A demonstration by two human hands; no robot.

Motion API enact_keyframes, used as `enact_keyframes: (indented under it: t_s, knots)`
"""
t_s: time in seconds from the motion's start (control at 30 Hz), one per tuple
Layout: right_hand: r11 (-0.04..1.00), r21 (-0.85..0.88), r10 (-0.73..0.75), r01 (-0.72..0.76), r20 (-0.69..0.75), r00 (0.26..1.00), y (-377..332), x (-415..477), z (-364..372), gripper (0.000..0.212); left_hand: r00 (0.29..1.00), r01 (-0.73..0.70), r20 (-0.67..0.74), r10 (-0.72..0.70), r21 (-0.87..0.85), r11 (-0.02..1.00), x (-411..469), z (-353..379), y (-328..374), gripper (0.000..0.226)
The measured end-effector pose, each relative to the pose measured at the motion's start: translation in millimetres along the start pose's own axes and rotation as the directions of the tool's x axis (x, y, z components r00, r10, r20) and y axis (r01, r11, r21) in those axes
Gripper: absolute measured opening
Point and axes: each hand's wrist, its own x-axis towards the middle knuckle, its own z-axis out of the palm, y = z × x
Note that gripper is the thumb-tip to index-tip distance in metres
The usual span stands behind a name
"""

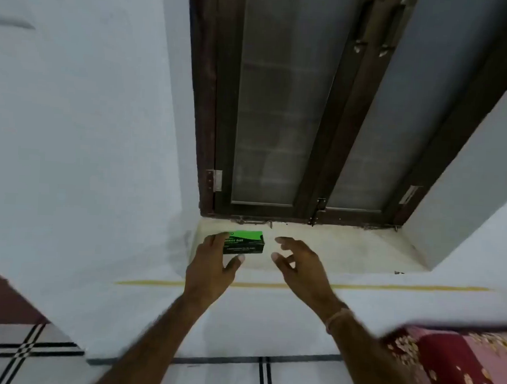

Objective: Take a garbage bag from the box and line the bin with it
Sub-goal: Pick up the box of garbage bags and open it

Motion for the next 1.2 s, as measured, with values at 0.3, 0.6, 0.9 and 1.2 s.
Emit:
enact_keyframes:
  t_s: [0.3,0.6,0.9,1.2]
  knots:
    - [0.979,0.056,0.177,-0.194,0.219,0.96,61.8,100.5,80.2,0.062,0.973,0.018,0.217,-0.08,0.275,0.961,91.2,74.8,-54.7,0.078]
    - [0.875,0.387,0.185,-0.289,0.285,0.94,97.6,136.1,81.5,0.036,0.962,0.096,0.254,-0.103,0.042,0.995,117.2,81.9,-62.4,0.055]
    - [0.636,0.683,0.129,-0.359,0.364,0.922,118.6,137.1,53.4,0.028,0.966,0.122,0.247,-0.076,-0.174,0.977,115.7,79.0,-59.4,0.058]
    - [0.941,0.336,-0.008,-0.025,0.096,0.995,135.2,146.2,53.8,0.025,0.985,0.132,0.146,-0.096,-0.26,0.957,119.1,77.5,-44.6,0.056]
